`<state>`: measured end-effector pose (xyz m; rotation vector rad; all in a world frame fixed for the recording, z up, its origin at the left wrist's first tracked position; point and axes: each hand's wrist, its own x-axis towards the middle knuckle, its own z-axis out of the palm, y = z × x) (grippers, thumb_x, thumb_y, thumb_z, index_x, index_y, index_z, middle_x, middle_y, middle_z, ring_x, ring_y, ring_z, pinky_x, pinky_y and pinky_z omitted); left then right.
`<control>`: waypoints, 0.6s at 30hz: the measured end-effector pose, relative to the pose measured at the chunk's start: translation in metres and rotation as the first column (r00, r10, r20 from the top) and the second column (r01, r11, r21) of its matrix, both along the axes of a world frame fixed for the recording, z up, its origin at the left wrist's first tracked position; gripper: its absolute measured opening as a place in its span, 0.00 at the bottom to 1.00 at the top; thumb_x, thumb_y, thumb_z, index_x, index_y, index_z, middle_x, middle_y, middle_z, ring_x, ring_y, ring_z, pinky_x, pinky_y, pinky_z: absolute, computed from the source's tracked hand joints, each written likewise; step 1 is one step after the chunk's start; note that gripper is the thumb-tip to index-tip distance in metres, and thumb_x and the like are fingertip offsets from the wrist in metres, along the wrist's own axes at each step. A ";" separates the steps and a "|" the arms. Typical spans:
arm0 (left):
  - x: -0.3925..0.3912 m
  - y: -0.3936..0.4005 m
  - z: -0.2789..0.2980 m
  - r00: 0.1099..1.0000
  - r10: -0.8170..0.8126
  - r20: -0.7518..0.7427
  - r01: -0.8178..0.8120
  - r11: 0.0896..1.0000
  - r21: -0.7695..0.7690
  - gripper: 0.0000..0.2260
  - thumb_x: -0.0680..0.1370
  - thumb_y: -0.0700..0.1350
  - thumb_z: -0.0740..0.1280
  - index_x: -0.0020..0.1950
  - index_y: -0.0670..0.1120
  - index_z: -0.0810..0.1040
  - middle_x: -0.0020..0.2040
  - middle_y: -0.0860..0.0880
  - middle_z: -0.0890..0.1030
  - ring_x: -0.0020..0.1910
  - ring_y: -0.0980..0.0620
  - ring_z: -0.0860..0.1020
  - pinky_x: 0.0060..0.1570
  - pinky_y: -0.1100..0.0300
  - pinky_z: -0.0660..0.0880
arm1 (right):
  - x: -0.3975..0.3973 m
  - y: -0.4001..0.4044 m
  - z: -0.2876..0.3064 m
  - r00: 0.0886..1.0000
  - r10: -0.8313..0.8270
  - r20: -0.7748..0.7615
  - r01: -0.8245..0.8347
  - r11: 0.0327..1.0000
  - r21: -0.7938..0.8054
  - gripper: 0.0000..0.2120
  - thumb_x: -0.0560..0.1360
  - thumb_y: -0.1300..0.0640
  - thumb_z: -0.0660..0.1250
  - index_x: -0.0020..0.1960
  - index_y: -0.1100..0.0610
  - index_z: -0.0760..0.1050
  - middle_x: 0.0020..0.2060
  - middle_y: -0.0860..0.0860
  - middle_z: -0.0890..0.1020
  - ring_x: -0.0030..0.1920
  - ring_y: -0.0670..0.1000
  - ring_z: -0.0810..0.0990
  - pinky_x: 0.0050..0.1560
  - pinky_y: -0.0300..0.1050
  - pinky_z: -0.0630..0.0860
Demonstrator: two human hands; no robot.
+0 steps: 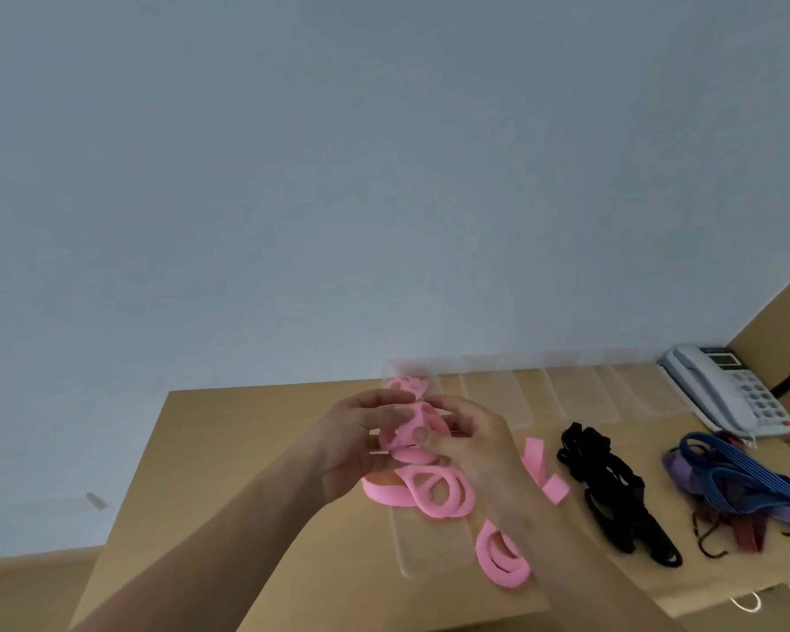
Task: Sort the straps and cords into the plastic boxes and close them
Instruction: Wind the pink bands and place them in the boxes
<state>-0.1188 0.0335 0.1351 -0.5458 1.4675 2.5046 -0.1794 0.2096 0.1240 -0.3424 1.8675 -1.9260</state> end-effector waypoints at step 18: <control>-0.067 -0.014 -0.005 0.981 -0.077 0.179 0.093 0.992 -0.083 0.16 0.72 0.30 0.74 0.60 0.34 0.80 0.55 0.35 0.84 0.52 0.36 0.85 0.46 0.55 0.83 | -0.082 -0.015 -0.022 0.977 0.143 -0.160 -0.106 0.970 0.219 0.19 0.63 0.64 0.80 0.48 0.45 0.84 0.45 0.48 0.86 0.47 0.51 0.85 0.47 0.44 0.83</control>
